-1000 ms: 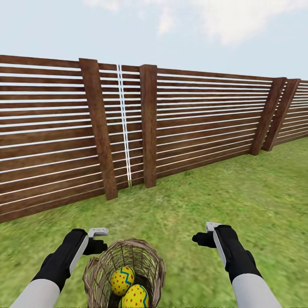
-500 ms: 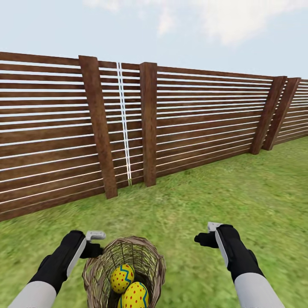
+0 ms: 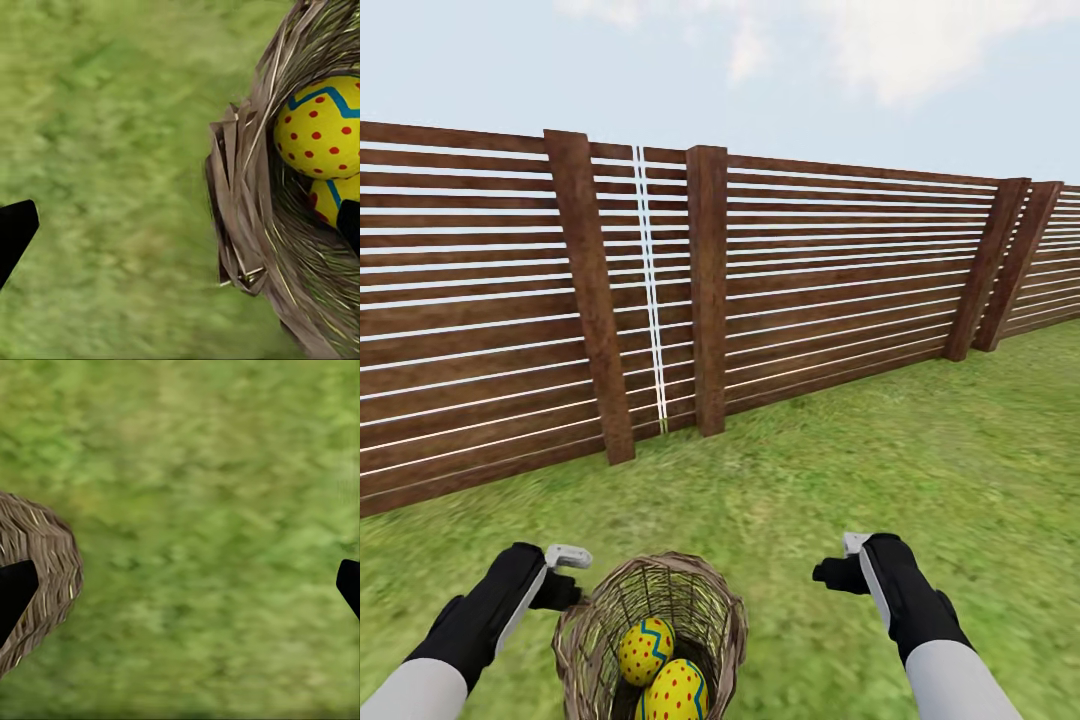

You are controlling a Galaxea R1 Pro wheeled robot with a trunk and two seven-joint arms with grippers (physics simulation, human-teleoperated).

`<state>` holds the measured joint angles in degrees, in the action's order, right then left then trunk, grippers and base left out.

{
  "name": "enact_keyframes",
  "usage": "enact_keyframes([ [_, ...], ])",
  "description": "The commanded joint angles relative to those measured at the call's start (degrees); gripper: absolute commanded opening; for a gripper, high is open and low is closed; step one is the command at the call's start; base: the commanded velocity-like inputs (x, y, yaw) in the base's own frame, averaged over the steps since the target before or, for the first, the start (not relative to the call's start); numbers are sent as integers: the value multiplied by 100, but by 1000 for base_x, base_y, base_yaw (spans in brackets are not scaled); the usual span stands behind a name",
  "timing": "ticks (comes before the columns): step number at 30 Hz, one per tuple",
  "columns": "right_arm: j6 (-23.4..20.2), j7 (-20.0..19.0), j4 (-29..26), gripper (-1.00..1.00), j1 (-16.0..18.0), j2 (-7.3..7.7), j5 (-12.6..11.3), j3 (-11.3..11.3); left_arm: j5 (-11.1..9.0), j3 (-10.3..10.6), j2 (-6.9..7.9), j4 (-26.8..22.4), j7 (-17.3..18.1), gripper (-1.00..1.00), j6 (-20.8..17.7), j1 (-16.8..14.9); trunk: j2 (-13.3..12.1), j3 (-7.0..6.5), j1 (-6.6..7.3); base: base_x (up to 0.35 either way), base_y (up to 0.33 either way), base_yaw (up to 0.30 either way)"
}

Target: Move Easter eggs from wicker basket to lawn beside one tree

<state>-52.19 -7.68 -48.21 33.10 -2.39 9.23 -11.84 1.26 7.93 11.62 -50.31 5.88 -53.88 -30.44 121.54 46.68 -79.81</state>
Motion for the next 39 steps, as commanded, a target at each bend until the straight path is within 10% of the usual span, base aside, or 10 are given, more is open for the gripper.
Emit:
enact_keyframes([
  [1,-20,-53,-7,100,4,-7,62,-27,354,991,473,-2,1014,100,302,-4,3,6,1,0,0,0],
  [9,-19,-41,-5,100,4,-7,62,-28,371,1012,971,346,2474,100,1182,-55,3,6,1,0,0,0],
  [19,-19,-38,-8,100,2,-6,71,-29,364,971,886,174,2533,100,1246,-84,3,6,1,0,0,0],
  [27,-19,-66,-13,100,4,-6,71,-20,362,129,346,171,2150,100,399,-159,3,6,1,0,0,0],
  [31,-19,-75,-13,100,4,-1,71,-21,293,-88,-139,535,635,100,215,-163,3,6,1,0,0,0],
  [32,-19,-75,-13,100,4,-5,71,-26,260,-423,-369,912,306,100,242,-164,3,6,1,0,0,0],
  [36,-19,-76,-13,100,4,-7,71,-28,241,-1086,-495,1083,159,100,276,-165,3,6,1,0,0,0],
  [39,-19,-76,-13,100,4,-5,71,-28,236,-1216,-513,1107,133,100,274,-164,3,6,1,0,0,0],
])
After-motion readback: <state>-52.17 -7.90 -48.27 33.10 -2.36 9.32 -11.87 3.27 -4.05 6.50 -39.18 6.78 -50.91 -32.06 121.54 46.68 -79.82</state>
